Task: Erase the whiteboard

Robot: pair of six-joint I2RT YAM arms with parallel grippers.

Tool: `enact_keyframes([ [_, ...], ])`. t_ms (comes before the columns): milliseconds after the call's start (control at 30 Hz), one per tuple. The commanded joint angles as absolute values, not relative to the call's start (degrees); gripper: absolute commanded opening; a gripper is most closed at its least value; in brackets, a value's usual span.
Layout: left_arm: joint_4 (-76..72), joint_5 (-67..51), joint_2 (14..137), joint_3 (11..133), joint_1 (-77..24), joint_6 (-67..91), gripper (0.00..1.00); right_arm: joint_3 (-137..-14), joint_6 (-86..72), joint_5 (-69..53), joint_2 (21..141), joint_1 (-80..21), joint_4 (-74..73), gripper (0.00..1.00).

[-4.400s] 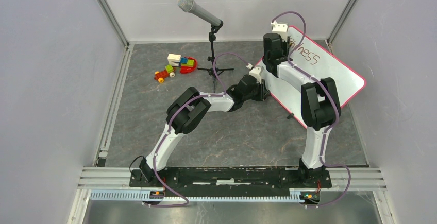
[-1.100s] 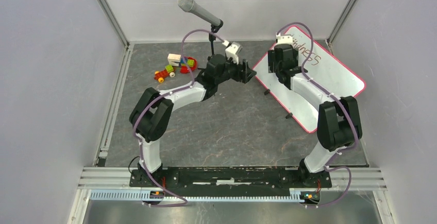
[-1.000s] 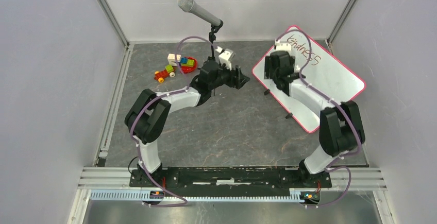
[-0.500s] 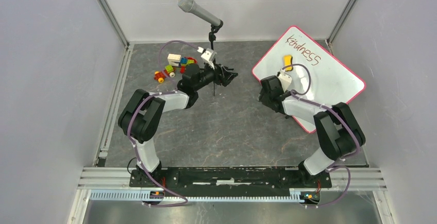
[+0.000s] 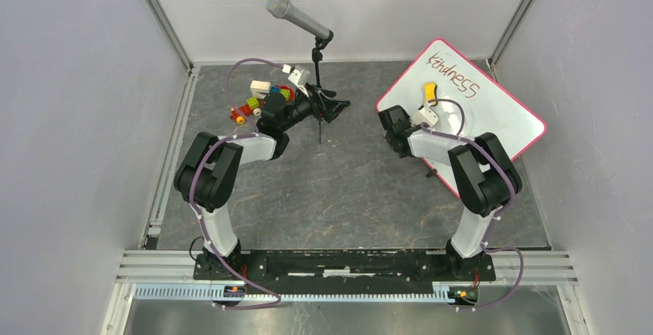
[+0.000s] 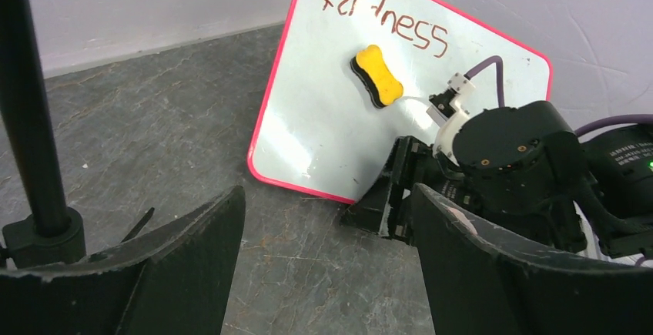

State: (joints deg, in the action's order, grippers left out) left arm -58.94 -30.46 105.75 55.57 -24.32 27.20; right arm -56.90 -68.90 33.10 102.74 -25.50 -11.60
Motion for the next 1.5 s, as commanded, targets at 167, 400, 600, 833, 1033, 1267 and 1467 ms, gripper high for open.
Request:
enact_keyframes([
  [167, -61.7, -31.3, 105.7, 55.7, -24.3, 28.6, 0.84, -57.2, -74.5, 36.6, 107.4, -25.4, -13.1, 0.41],
  [400, -55.5, -31.3, 103.8, 56.7, -24.3, 24.1, 0.84, -57.0, -63.1, 31.4, 107.9, -25.4, -10.5, 0.12],
  [600, -52.2, -31.7, 104.1, 57.9, -24.3, 22.7, 0.84, -50.8, -50.2, 24.6, 102.8, -25.4, -5.2, 0.00],
  [833, -53.2, -34.2, 106.8, 59.9, -24.3, 25.0, 0.82, -45.1, -36.2, 17.5, 99.2, -25.4, -6.7, 0.00],
  [1033, -51.8, -34.3, 107.9, 60.8, -25.6, 24.2, 0.84, -33.8, -31.7, 5.5, 92.3, -25.4, 2.7, 0.00],
  [1267, -48.5, -33.6, 110.0, 63.6, -29.3, 23.0, 0.84, -26.4, -28.4, 1.0, 87.5, -25.1, 4.0, 0.00],
  [1467, -49.3, -34.1, 108.5, 62.1, -29.4, 21.7, 0.81, -22.0, -19.1, -1.1, 78.4, -24.5, 5.4, 0.50],
])
